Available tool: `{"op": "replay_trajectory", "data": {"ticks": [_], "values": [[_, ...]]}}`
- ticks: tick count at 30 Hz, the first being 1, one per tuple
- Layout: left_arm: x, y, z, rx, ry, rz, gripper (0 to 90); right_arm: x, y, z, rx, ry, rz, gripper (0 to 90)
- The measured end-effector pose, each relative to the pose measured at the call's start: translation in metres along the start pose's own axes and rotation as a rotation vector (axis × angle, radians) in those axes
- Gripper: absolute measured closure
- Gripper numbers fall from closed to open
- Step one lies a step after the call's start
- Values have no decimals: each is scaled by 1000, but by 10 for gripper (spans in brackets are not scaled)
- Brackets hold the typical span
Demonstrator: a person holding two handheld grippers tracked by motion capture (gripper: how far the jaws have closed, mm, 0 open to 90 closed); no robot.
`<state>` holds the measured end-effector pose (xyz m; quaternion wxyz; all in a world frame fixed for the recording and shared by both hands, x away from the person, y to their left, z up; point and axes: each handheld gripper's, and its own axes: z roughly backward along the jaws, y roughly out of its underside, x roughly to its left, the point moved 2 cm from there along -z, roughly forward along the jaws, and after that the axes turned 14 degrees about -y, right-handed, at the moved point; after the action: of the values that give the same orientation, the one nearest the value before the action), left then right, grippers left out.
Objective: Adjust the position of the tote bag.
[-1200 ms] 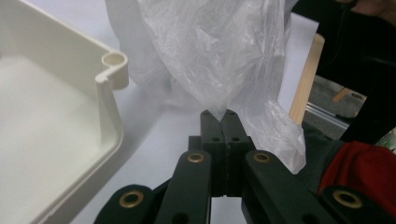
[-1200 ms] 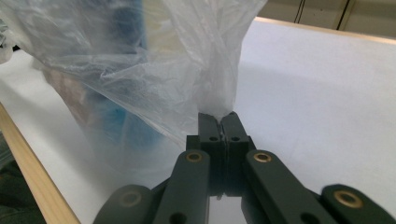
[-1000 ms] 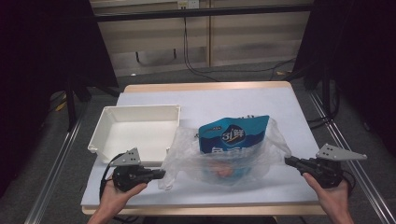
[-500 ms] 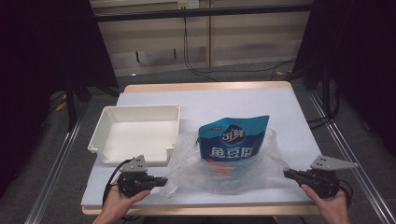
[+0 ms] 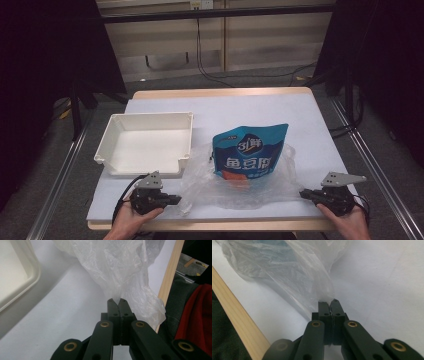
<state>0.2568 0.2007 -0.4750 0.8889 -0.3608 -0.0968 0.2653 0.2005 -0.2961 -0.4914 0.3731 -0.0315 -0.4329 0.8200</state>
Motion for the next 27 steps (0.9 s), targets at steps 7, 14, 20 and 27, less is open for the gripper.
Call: {"op": "replay_trajectory", "data": {"ticks": [7,14,20,27], "values": [[3,9,-10,42,-29,2,900,-1,2,-3,12,2,-12,895],[5,9,-7,27,-14,25,891,1,2,-3,2,14,-1,798],[3,-1,16,-137,-19,51,778,15,-7,10,-99,2,33,606],[5,-7,39,-248,0,70,636,29,-14,28,-191,2,59,451]]}}
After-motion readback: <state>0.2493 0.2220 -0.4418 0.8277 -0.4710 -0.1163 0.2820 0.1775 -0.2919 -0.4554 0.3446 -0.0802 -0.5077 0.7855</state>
